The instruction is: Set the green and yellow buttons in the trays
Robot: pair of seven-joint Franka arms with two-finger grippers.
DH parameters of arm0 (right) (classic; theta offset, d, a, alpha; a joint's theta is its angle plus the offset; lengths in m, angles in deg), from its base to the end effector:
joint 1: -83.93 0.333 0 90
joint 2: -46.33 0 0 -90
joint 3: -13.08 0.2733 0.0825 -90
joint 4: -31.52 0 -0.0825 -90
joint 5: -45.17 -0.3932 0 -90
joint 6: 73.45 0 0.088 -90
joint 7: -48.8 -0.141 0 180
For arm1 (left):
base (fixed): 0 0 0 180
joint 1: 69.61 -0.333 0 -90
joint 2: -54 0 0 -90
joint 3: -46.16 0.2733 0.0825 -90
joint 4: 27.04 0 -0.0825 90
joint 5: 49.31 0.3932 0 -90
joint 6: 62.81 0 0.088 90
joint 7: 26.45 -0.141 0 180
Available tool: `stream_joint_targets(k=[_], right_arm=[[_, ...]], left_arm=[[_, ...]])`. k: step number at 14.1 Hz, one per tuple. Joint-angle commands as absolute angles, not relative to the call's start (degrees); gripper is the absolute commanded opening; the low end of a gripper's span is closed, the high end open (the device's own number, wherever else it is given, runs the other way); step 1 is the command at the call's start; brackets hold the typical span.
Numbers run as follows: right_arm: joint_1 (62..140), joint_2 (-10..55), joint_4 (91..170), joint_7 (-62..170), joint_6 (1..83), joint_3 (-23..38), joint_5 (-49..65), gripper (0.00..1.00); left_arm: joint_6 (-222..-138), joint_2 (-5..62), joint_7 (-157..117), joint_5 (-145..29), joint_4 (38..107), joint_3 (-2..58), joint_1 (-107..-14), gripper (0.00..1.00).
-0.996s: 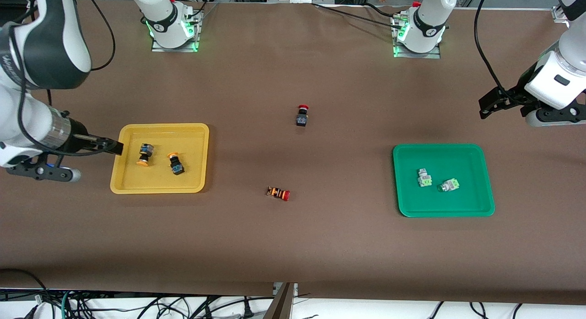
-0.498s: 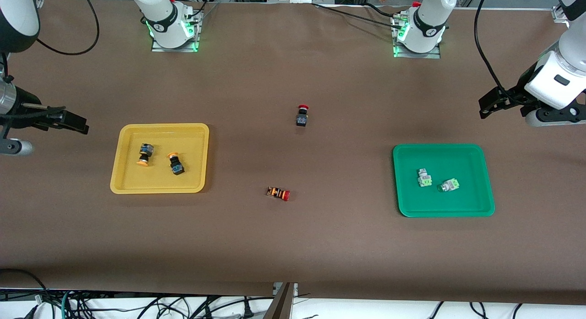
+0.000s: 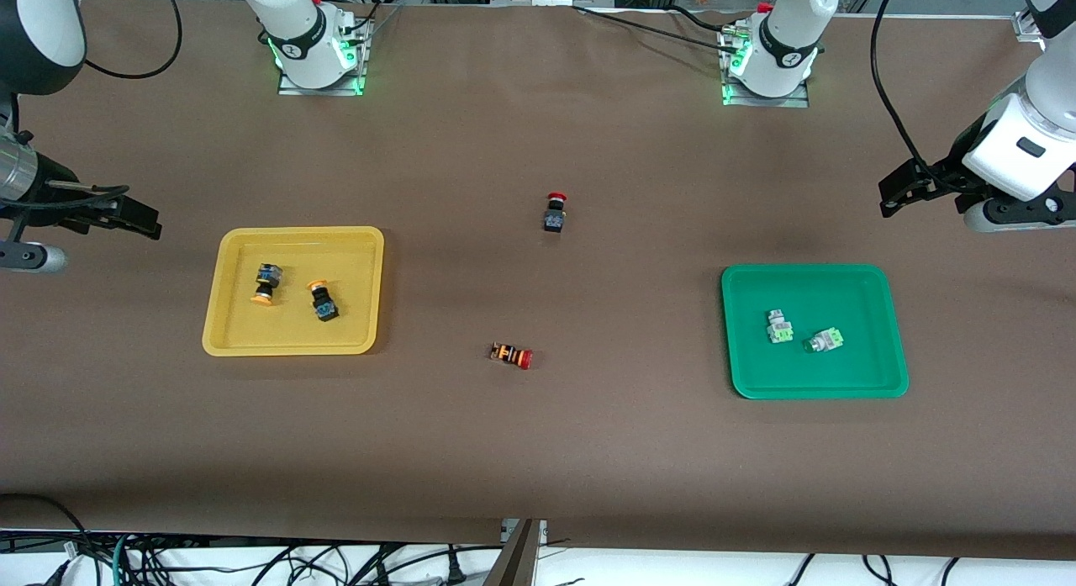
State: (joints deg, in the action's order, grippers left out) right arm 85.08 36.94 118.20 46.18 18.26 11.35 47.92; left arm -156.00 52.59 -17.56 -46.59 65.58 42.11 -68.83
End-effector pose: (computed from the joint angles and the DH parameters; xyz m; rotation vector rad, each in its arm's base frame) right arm 0.6026 -0.0118 0.4826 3.0842 -0.0808 -0.1159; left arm 0.5717 -0.0415 0.5168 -3.0927 -0.1050 0.0140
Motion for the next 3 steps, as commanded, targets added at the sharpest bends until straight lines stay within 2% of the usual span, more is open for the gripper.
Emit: stream_joint_targets(k=[1, 3], right_arm=[[84.6, 40.1, 120.0, 47.7, 15.7, 11.1, 46.6, 0.99], [84.4, 39.9, 119.8, 47.7, 16.0, 11.6, 46.6, 0.99]], left_arm=[[-154.6, 51.9, -17.9, -47.1, 63.8, 42.1, -68.6, 1.00], [-154.6, 51.9, -17.9, -47.1, 63.8, 42.1, -68.6, 1.00]])
